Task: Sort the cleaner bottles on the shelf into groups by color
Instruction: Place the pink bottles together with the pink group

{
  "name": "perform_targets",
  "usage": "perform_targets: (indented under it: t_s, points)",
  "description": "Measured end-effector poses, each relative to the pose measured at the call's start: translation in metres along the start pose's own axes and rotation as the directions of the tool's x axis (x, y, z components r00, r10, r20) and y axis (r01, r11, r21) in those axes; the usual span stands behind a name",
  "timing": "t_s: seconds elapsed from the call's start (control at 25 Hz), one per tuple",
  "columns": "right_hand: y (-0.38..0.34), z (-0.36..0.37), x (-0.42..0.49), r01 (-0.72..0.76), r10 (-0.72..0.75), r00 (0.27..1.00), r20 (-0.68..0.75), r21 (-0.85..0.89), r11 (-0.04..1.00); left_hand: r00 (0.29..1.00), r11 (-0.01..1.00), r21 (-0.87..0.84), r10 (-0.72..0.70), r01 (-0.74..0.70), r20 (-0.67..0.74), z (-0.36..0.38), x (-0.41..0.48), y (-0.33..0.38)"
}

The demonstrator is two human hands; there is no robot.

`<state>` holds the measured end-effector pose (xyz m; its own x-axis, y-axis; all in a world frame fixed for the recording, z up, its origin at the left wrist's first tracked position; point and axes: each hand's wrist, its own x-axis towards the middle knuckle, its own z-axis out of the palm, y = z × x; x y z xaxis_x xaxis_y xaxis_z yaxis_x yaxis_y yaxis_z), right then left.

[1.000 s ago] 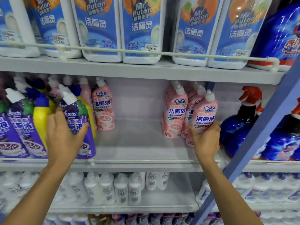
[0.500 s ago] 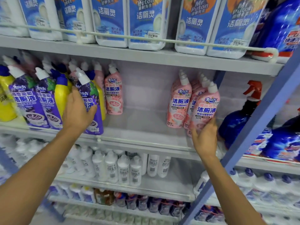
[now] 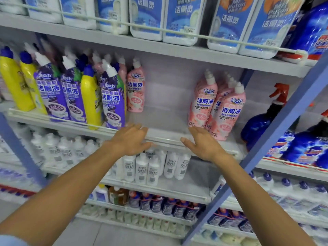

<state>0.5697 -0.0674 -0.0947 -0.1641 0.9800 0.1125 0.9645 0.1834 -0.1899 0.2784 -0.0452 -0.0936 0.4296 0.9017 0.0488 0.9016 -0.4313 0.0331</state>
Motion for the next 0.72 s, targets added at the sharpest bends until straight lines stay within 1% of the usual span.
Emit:
perform_targets:
  t_s: [0.08, 0.16, 0.28, 0.52, 0.72]
  points:
    - [-0.018, -0.004, 0.012, 0.062, -0.062, 0.997, 0.056, -0.008, 0.998, 0.999, 0.998, 0.053, 0.03, -0.031, 0.02, -0.004, -0.001, 0.007]
    - [-0.034, -0.008, 0.031, 0.126, -0.126, 0.989, 0.078, 0.01, 0.992, 1.0, 0.998, 0.063, 0.003, -0.004, 0.009, -0.011, 0.004, 0.006]
    - [-0.046, -0.01, 0.069, 0.201, -0.202, 0.978, 0.061, 0.018, 0.979, 0.998, 0.997, 0.06, -0.048, 0.051, -0.045, -0.019, 0.022, -0.004]
    - [-0.042, -0.011, 0.16, 0.275, -0.281, 0.957, 0.075, 0.076, 0.958, 0.973, 0.977, 0.032, -0.207, 0.211, -0.099, -0.032, 0.078, -0.004]
    - [-0.042, -0.03, 0.234, 0.346, -0.354, 0.935, 0.015, 0.181, 0.921, 0.934, 0.948, 0.008, -0.313, 0.319, -0.175, -0.058, 0.125, -0.024]
